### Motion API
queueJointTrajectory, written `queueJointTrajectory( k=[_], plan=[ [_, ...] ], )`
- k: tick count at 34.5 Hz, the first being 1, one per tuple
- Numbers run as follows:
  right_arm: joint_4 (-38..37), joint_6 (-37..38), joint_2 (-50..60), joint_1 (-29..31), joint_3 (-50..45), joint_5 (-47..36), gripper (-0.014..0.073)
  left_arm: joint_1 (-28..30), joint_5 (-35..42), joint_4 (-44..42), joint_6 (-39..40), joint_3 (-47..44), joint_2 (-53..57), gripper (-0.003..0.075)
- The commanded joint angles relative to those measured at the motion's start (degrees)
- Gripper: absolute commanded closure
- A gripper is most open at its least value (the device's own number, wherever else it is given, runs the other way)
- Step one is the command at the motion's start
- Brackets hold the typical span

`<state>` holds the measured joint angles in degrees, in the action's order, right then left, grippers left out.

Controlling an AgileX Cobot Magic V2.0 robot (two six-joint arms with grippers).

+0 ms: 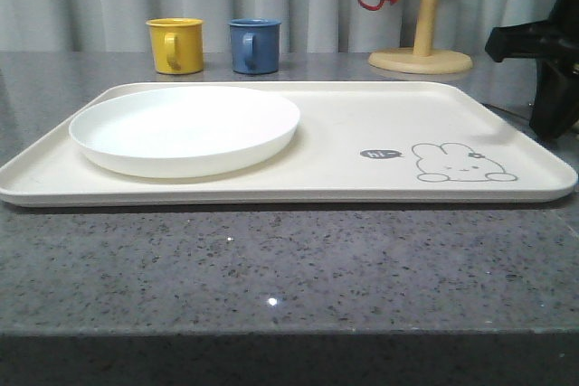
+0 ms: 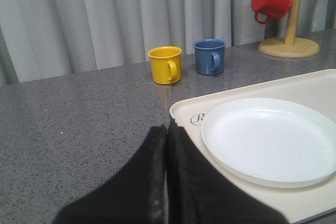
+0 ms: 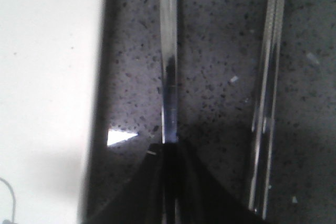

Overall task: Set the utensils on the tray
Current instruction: 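Grasp the silver fork with the right gripper and lift it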

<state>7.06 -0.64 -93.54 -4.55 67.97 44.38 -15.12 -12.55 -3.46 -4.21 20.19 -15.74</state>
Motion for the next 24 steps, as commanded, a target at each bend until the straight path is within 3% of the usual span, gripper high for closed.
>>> queueJointTrajectory(
  k=[1, 12, 17, 24],
  plan=[
    [-0.13, 0.09, 4.43, 0.02, 1.86, -0.87, 0.0580, -0.13, 4.87, 0.14, 0.69, 1.61, -0.55, 0.0738],
    [-9.66, 11.97, 7.73, -2.04, 11.45, 12.64, 0.0580, -0.13, 4.87, 0.14, 0.69, 1.61, -0.55, 0.0738],
    [-13.76, 15.26, 7.46, -7.37, 16.15, 18.26, 0.0580, -0.13, 4.87, 0.14, 0.69, 1.61, -0.55, 0.0738],
    [-14.15, 18.47, 4.80, -17.88, 20.22, 20.04, 0.0579, -0.13, 4.87, 0.14, 0.69, 1.61, -0.55, 0.0738]
  ],
)
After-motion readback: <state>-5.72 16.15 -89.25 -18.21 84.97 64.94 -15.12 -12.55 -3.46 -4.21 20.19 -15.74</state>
